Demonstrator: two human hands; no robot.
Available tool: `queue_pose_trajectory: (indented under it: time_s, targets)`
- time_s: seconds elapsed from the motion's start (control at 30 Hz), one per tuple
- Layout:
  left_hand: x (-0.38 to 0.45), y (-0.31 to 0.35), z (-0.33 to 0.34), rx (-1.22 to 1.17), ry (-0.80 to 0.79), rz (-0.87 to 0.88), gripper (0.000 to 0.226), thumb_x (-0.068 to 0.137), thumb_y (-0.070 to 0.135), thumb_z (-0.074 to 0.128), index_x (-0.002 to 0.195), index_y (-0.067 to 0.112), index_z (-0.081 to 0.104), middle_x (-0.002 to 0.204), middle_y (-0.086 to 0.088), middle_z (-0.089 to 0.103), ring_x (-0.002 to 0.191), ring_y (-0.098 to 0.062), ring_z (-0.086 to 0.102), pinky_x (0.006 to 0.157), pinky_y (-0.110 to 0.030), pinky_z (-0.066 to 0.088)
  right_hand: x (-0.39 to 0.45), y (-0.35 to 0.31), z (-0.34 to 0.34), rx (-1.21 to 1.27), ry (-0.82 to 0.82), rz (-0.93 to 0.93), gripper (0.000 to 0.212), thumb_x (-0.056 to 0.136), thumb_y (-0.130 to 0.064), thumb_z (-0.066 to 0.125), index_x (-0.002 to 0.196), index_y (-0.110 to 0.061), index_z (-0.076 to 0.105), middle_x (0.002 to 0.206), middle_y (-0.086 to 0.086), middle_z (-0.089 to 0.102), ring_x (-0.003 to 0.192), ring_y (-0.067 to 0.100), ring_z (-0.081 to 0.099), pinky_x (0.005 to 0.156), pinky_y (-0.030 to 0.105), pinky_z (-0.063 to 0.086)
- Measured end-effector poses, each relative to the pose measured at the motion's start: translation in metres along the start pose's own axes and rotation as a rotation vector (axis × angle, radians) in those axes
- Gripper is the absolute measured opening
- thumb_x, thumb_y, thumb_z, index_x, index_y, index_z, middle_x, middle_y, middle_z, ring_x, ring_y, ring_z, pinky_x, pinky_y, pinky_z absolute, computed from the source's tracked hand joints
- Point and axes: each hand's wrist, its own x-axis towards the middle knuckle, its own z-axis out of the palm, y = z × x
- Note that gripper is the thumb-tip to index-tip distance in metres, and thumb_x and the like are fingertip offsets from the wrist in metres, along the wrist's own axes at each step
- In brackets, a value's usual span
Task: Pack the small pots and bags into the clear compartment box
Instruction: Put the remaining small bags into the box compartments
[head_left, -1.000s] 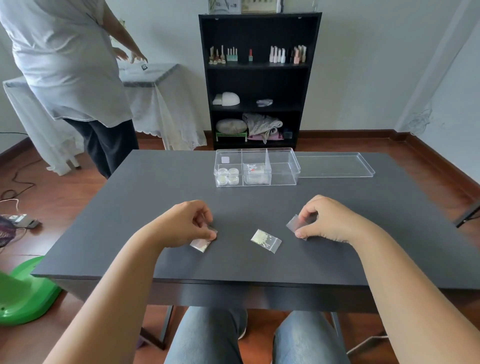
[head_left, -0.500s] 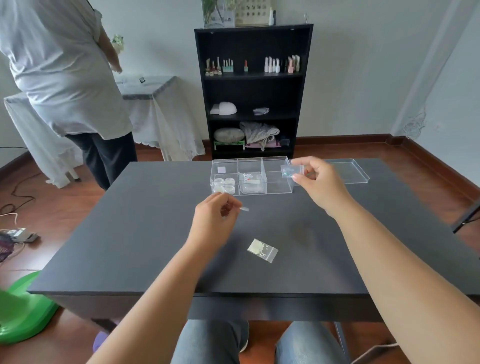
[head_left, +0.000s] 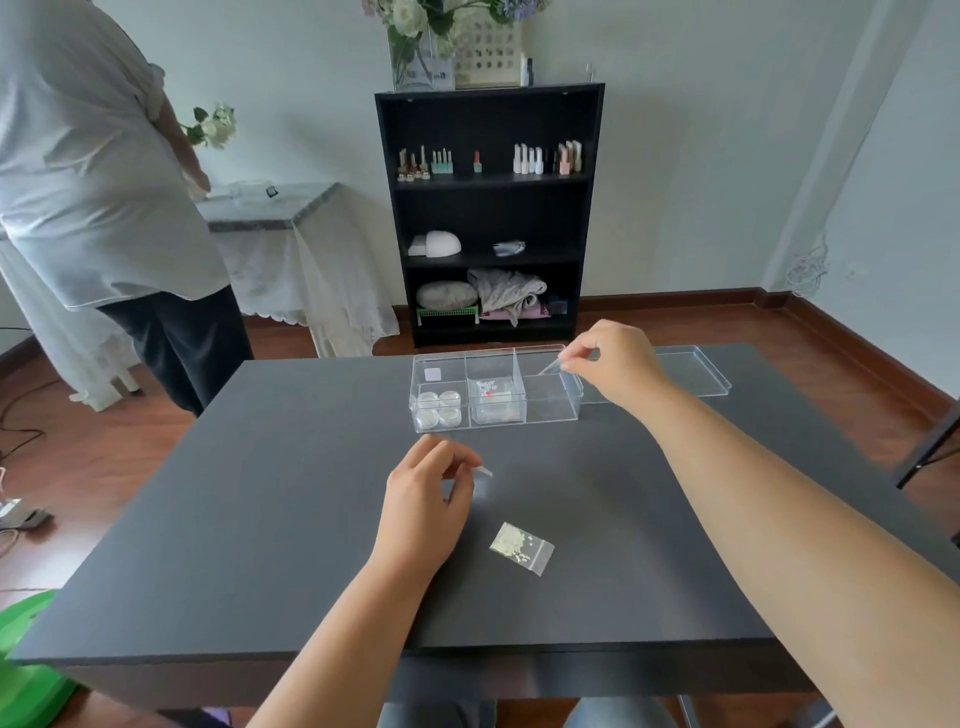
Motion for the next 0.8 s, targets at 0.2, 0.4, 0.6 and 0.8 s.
queue_pose_trajectory:
  time_s: [0.2,0.4,0.6,0.8]
  targets:
    - [0.002,0.000,0.001,-0.003,0.000,-0.020,0.023,0.083,-0.003,0.066,0.083,0.020,0.069,0.088,0.011,0.062,0.079,-0.006,0.062,0.071,-0.022,0.053,0.017,-0.015,-0.011,-0.259,-0.378,0.030,0.010,0.083,-0.030,0.073,0.091,-0.031,0.079,0.088,-0.014,0.066,0.084,0.012,0.062,0.058,0.024,0.044]
    - [0.003,0.000,0.000,-0.029,0.011,-0.053,0.021,0.084,-0.003,0.067,0.085,0.017,0.071,0.089,0.013,0.062,0.082,-0.003,0.061,0.073,-0.013,0.050,0.033,-0.030,-0.008,-0.380,-0.519,0.046,0.016,0.092,-0.023,0.060,0.099,-0.024,0.076,0.104,-0.003,0.071,0.092,0.021,0.066,0.070,0.029,0.048]
    - [0.004,0.001,0.000,-0.041,-0.001,-0.068,0.019,0.085,0.000,0.068,0.088,0.019,0.071,0.090,0.016,0.061,0.083,-0.004,0.061,0.074,-0.012,0.049,0.034,-0.036,0.008,-0.523,-0.585,0.047,0.021,0.095,-0.023,0.055,0.106,-0.027,0.073,0.125,0.003,0.052,0.124,0.027,0.040,0.091,0.038,0.042]
    - [0.004,0.000,-0.001,-0.061,0.007,-0.080,0.016,0.086,0.003,0.069,0.087,0.020,0.070,0.090,0.016,0.062,0.083,-0.004,0.061,0.072,-0.008,0.046,0.035,-0.039,0.019,-0.476,-0.589,0.079,0.018,0.094,-0.029,0.057,0.102,-0.030,0.073,0.124,0.000,0.055,0.120,0.025,0.037,0.088,0.037,0.041]
